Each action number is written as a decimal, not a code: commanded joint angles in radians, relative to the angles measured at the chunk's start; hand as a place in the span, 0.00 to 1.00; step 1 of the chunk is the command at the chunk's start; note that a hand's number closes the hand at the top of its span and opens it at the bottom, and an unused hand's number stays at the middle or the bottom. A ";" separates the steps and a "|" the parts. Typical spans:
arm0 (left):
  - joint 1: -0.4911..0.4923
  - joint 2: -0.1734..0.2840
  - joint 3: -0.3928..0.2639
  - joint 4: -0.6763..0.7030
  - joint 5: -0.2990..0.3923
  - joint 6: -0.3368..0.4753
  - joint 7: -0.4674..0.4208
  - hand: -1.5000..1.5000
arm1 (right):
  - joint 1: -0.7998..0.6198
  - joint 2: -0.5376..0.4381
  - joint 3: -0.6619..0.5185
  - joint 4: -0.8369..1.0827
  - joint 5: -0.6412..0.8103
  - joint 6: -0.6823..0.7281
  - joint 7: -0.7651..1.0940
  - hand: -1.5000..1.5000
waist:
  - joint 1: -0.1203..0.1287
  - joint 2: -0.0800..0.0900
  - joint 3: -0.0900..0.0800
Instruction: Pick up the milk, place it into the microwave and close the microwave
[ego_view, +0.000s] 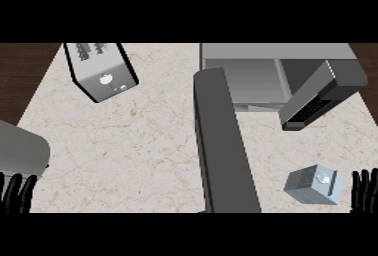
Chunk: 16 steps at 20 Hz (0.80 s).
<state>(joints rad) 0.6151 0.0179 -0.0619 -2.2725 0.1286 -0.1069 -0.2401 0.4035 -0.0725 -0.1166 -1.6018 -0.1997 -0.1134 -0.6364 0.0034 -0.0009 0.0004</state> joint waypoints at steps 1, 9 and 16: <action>0.011 -0.008 -0.002 -0.016 0.008 -0.016 -0.001 0.00 | -0.029 0.006 -0.003 0.049 0.046 -0.015 -0.027 0.00 | 0.000 0.000 0.000; 0.073 -0.006 0.010 -0.072 0.022 -0.033 0.009 0.00 | -0.186 0.014 -0.071 0.274 0.026 -0.021 -0.097 0.00 | 0.005 0.000 0.000; 0.048 0.004 0.062 -0.010 0.061 -0.056 -0.021 0.00 | -0.200 0.006 -0.140 0.401 0.060 -0.125 -0.129 0.00 | 0.002 0.000 -0.001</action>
<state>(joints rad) 0.6669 0.0145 -0.0386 -2.3106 0.1611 -0.1410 -0.2410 0.2168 -0.0636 -0.2259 -1.2462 -0.1496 -0.1882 -0.7717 0.0071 -0.0007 0.0004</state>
